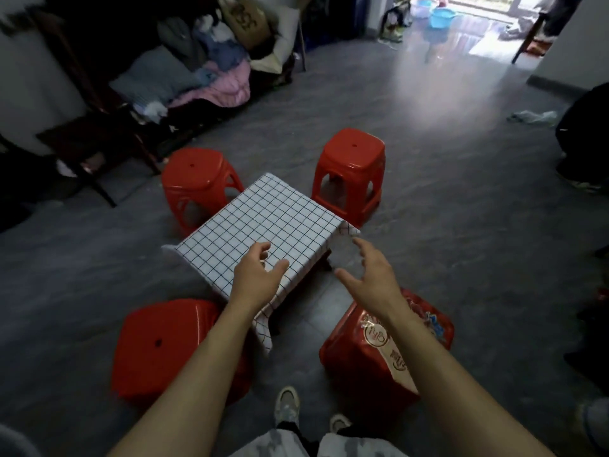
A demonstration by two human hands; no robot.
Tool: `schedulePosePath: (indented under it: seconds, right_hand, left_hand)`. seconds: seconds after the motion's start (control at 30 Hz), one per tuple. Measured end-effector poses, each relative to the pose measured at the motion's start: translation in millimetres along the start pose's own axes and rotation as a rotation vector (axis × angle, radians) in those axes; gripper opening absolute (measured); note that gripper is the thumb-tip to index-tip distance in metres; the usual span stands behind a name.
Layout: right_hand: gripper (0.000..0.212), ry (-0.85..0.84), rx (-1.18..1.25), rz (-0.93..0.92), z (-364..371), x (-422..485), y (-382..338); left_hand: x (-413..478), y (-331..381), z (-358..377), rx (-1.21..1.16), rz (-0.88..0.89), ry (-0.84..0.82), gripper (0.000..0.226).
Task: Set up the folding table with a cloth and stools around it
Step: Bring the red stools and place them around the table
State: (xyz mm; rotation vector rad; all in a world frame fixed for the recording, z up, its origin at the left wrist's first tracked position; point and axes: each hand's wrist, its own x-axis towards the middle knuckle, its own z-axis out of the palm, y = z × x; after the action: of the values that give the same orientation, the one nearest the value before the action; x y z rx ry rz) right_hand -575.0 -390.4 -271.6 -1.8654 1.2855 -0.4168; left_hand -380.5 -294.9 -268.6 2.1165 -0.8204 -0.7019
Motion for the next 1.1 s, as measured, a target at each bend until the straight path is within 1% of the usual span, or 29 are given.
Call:
schedulePosePath:
  seconds: [0.23, 0.4, 0.47, 0.53, 0.67, 0.77, 0.9, 1.1]
  right_hand:
    - [0.074, -0.095, 0.047, -0.180, -12.7, -2.8, -11.5]
    - [0.074, -0.192, 0.093, -0.254, -1.7, -15.7, -32.3]
    - [0.073, -0.228, 0.102, -0.271, 7.6, -23.7, -40.2]
    - [0.072, -0.256, 0.110, -0.281, 18.4, -33.9, -48.5]
    - [0.069, -0.302, 0.082, -0.342, 48.6, -59.0, -76.3]
    - [0.069, -0.356, 0.049, -0.397, 78.1, -81.7, -107.1]
    - [0.070, -0.380, 0.017, -0.428, 120.9, -119.7, -144.4]
    - [0.067, -0.325, -0.027, -0.430, 190.2, -181.6, -197.0]
  left_hand:
    - [-46.3, 10.2, 0.9, -0.036, -0.048, 0.143, 0.050]
    - [-89.0, -5.3, -26.1, -0.051, -0.093, 0.274, 0.051]
    - [-103.5, -15.2, -41.2, -0.053, -0.103, 0.339, 0.045]
    - [-120.2, -29.4, -59.6, -0.048, -0.118, 0.411, 0.039]
    - [-156.4, -68.2, -101.8, -0.072, -0.155, 0.533, 0.045]
    - [-177.8, -96.2, -131.8, -0.133, -0.183, 0.605, 0.041]
    - [-203.2, -135.1, -172.5, -0.219, -0.186, 0.650, 0.040]
    - [-241.0, -208.0, -249.1, -0.225, -0.161, 0.636, 0.045]
